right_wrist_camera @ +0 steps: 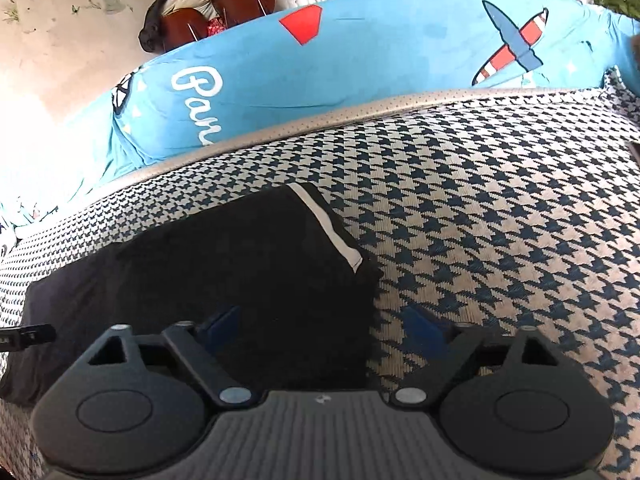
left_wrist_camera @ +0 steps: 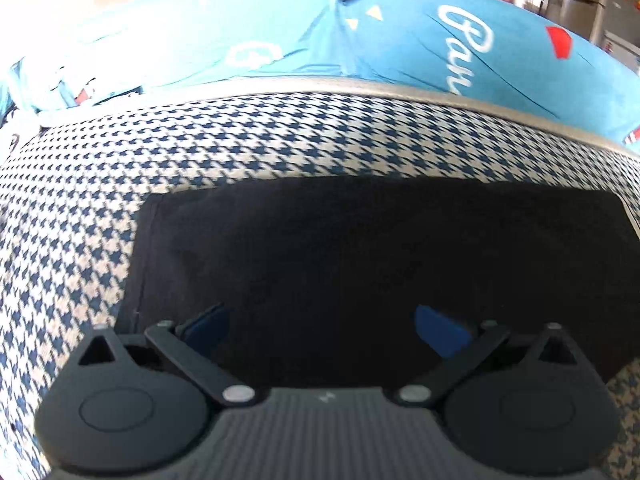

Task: Fold clothes

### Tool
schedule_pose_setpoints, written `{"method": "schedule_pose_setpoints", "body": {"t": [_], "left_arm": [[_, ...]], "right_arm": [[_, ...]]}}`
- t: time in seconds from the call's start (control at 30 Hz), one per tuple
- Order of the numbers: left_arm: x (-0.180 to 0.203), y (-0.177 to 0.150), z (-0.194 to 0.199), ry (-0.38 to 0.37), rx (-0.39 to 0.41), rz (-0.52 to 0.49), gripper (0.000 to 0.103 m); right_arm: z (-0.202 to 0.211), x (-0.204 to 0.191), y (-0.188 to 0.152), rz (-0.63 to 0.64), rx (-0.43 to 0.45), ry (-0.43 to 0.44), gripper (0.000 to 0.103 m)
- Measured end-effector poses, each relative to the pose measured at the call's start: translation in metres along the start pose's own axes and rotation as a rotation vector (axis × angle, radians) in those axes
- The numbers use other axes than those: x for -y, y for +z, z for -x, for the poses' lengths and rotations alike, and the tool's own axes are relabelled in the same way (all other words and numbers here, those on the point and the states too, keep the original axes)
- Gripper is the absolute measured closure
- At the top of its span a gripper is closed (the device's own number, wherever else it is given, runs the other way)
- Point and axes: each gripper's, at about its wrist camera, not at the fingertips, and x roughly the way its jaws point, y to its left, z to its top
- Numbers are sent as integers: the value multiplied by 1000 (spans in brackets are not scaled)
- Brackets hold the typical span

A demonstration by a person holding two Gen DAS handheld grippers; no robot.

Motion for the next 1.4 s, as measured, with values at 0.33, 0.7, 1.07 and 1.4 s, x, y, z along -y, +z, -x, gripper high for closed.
{"method": "schedule_pose_setpoints", "body": {"t": [0.33,0.7,1.07,1.4], "left_arm": [[-2,-2,-1,-35,-26,13,0],[1,-5,0,-37,-39,0,0],[-3,-5,1,-39,-34,6,0],[-9,-4,2,-30,-28,19,0]], "right_arm": [[-19,1,-1,-26,22,45,45],[-25,-9,1,8,41,72,84],[-8,-53,8,103,129,89,86],[-8,-130,2,312,183,110,86]]}}
